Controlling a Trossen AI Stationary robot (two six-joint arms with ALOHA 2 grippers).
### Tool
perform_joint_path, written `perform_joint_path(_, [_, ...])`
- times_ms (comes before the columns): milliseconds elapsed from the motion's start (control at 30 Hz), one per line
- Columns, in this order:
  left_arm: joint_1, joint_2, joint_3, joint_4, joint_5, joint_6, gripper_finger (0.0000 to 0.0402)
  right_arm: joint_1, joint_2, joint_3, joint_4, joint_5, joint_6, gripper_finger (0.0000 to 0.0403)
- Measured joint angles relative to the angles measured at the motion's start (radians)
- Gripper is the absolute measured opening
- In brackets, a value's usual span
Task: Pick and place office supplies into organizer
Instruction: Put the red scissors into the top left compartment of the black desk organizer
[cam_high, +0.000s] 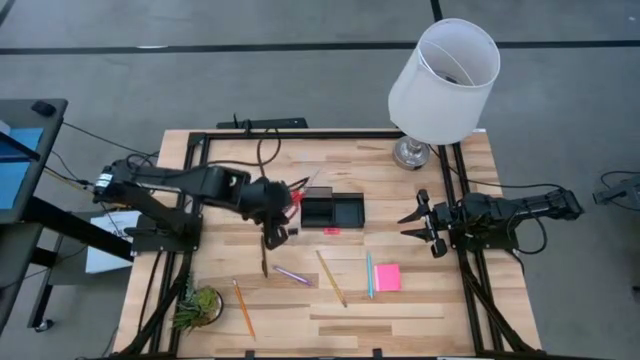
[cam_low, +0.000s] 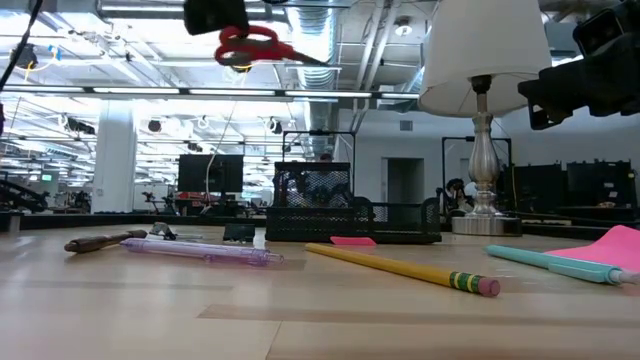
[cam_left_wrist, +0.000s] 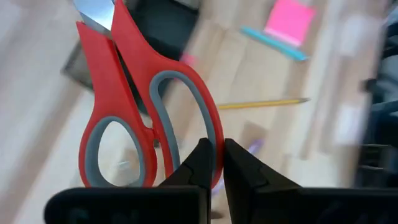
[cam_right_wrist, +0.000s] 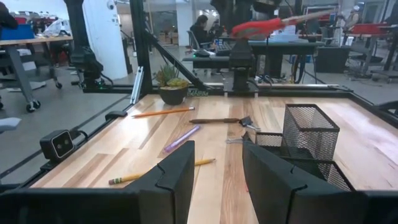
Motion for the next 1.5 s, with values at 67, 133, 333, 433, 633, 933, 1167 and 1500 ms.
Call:
perform_joint_path(67, [0.036, 0.013, 0.001, 0.023, 0.059, -0.001, 0.0006, 0.0, 0.0, 0.0, 0.008, 0.0, -0.001, 0.0127])
perform_joint_path(133, [0.068, 0.036, 0.001, 0.018, 0.114, 0.001, 0.0006, 0.0, 0.0, 0.0, 0.024, 0.0, -0.005, 0.0127])
perform_joint_path(333, [0.129, 0.126, 0.001, 0.008, 0.332, 0.058, 0.0006, 0.002, 0.0, 0.0, 0.108, 0.0, -0.259, 0.0127])
perform_joint_path(433, [0.153, 0.177, 0.001, 0.008, 0.407, 0.062, 0.0006, 0.015, 0.002, 0.0, 0.158, 0.0, -0.37, 0.0127])
perform_joint_path(633, [0.215, 0.238, 0.02, 0.013, 0.466, 0.057, 0.0007, 0.02, 0.114, 0.011, 0.305, 0.0, -0.427, 0.0127])
perform_joint_path(933, [0.284, 0.247, 0.176, -0.075, 0.505, 0.016, 0.0007, 0.02, 0.462, 0.212, 0.353, 0.001, -0.525, 0.013])
perform_joint_path(1167, [0.285, 0.247, 0.205, -0.236, 0.588, -0.058, 0.0007, 0.02, 0.754, 0.369, 0.351, 0.153, -0.588, 0.0149])
perform_joint_path(1500, [0.312, 0.255, 0.206, -0.265, 0.699, -0.085, 0.0007, 0.019, 0.976, 0.431, 0.364, 0.282, -0.652, 0.0143])
